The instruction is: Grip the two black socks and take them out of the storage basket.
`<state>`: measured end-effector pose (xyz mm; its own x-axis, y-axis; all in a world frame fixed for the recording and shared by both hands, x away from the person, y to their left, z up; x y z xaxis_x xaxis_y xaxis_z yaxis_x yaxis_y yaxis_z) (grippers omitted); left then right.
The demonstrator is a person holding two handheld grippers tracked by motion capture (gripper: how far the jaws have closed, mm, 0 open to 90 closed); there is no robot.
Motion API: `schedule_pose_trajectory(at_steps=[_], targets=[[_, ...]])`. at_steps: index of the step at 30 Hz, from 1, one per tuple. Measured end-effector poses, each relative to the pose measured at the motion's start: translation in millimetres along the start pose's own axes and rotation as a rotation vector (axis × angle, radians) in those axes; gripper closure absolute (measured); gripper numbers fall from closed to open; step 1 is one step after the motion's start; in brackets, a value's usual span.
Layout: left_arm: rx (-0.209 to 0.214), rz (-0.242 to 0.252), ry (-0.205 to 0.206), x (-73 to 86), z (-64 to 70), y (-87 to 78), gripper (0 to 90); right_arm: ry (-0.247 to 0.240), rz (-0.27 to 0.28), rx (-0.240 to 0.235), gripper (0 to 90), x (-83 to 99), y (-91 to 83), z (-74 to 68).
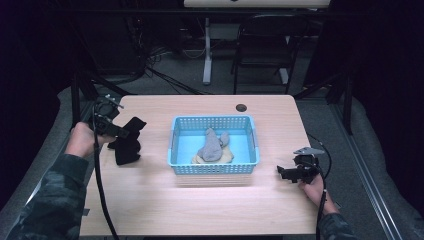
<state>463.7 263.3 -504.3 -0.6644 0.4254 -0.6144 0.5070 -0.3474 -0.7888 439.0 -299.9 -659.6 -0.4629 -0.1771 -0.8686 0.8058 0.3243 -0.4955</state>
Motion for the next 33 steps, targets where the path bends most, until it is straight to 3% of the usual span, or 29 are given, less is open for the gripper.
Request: schedule_pose_trajectory(at_steps=[6,7,10,14,16,19,21,22,24,29,33], targets=[[-0.007,-0.065,-0.055,37.3,-12.1,26.7,78.7,0.0,0.0,0.001,0.0,0.0,0.0,0.0],[-0.007,-0.065,-0.055,37.3,-12.1,26.7,78.6,0.0,0.0,0.001,0.0,0.0,0.0,0.0],[-0.005,-0.087,-0.108,56.4,-17.1,46.6,78.4,0.0,0.0,0.001,0.0,0.0,-0.1,0.0],[-0.004,-0.089,-0.141,66.1,-19.1,60.2,75.6,0.003,0.002,-0.002,0.0,-0.1,0.1,-0.4],[-0.015,-0.08,-0.158,67.5,-21.1,60.3,61.9,0.001,0.001,0.0,0.0,0.0,0.0,-0.1],[-0.025,-0.042,-0.178,67.6,-21.4,52.9,34.0,0.0,0.0,0.001,0.0,0.0,0.0,0.1],[-0.038,-0.025,-0.174,67.0,-21.2,48.2,19.5,0.0,0.0,0.001,0.0,0.0,-0.1,0.0],[-0.038,0.015,-0.177,66.2,-17.2,37.5,15.0,0.0,0.0,0.001,0.0,0.0,-0.1,0.0],[-0.045,0.044,-0.17,68.9,-13.0,26.6,13.9,0.001,0.0,0.0,0.0,0.0,0.0,-0.1],[-0.066,0.056,-0.158,87.0,-3.9,15.2,4.3,0.003,0.002,-0.001,0.0,-0.1,0.0,-0.5],[-0.08,0.045,-0.181,117.3,4.1,14.3,0.0,0.005,0.003,0.001,0.0,-0.1,-0.1,-0.5]])
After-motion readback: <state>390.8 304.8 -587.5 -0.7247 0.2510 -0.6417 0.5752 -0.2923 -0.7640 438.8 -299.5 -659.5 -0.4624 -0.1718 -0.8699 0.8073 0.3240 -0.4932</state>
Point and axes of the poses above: each handheld gripper's, and its own axes: y roughly forward along the jaws, x roughly out of its underside, z roughly to its right, the point moved 10 cm from there along y, roughly forward along the jaws, and after that the axes turned 15 degrees about z, right-handed, at the moved point
